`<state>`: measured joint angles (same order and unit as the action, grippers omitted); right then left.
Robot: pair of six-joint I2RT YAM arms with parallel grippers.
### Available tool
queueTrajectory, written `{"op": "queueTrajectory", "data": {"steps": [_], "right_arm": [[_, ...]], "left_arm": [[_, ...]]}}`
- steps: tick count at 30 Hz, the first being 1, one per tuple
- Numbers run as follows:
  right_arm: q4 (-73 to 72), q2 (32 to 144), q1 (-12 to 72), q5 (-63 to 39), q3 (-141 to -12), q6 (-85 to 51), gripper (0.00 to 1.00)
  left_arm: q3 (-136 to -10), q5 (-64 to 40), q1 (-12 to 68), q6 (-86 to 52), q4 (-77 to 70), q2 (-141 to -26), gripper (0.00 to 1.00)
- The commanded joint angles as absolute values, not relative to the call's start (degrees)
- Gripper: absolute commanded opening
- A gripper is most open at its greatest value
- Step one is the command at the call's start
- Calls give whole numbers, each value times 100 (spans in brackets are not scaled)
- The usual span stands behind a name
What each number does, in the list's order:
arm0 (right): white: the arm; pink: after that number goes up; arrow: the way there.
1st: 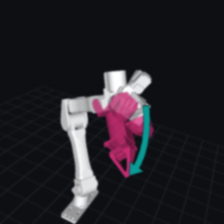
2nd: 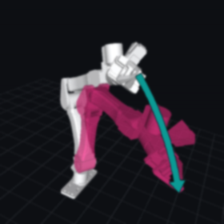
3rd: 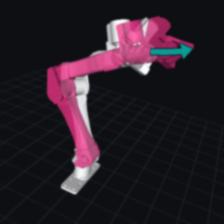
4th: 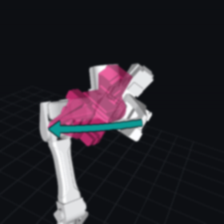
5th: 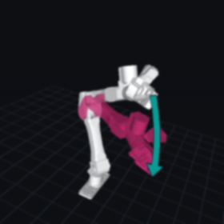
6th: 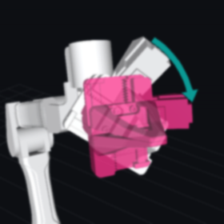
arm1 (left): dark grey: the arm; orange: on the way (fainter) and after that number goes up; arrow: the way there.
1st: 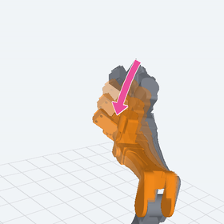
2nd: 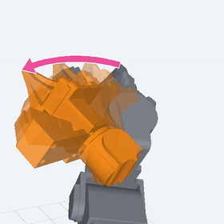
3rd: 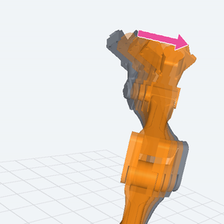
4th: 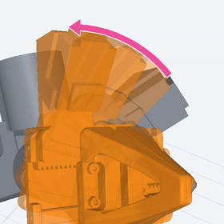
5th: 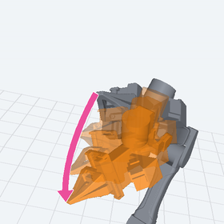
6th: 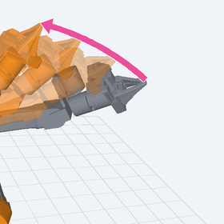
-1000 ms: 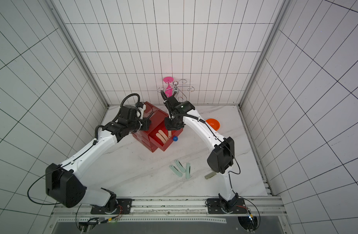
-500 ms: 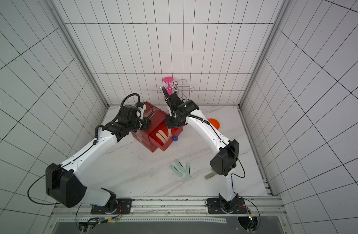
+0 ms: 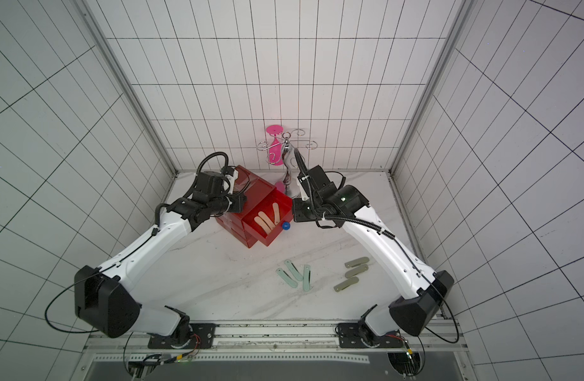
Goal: Place the fruit knives into the drawer by color
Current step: Close the drawer in the storage box.
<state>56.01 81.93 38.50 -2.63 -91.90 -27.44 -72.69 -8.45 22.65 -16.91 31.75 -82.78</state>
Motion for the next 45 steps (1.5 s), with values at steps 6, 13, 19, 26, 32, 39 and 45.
{"op": "queueTrajectory", "data": {"steps": [6,13,19,26,32,39,45], "right_arm": [[4731,7607,3541,-537,-7634,-3202,0],[4525,7786,3517,-969,-7351,-3308,0],[4254,7938,3516,-1123,-7113,-3403,0],[4220,8173,3560,-1294,-7153,-3430,0],[4153,8480,3658,-1384,-7307,-3437,0],[3930,8722,3697,-1436,-7443,-3487,0],[3876,8932,3701,-1468,-7634,-3489,0]], "left_arm": [[-7058,-940,2293,-1653,4113,-8586,0],[-7057,-942,2294,-1655,4121,-8604,0],[-7055,-945,2294,-1655,4122,-8606,0],[-7054,-949,2294,-1658,4120,-8614,0],[-7056,-950,2294,-1655,4122,-8626,0],[-7058,-940,2294,-1657,4122,-8635,0],[-7053,-950,2294,-1654,4122,-8648,0]]}}
